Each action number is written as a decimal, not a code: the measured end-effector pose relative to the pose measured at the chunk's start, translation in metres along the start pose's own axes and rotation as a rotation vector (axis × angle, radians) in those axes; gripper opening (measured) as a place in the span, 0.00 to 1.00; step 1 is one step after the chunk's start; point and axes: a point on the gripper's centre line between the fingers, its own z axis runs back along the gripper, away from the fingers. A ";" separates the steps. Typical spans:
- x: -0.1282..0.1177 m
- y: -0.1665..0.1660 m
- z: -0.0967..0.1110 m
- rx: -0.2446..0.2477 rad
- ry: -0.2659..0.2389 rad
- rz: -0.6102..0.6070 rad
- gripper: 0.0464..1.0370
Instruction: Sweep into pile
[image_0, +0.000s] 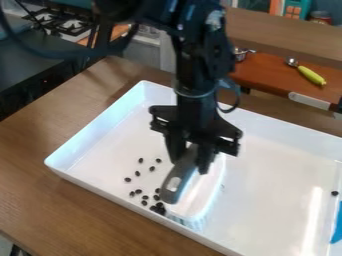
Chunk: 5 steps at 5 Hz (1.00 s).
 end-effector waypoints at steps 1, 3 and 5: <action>-0.004 0.022 0.001 0.012 0.002 0.022 0.43; -0.022 0.064 0.014 0.029 0.029 0.058 0.43; -0.026 0.084 0.031 0.038 0.026 0.091 0.43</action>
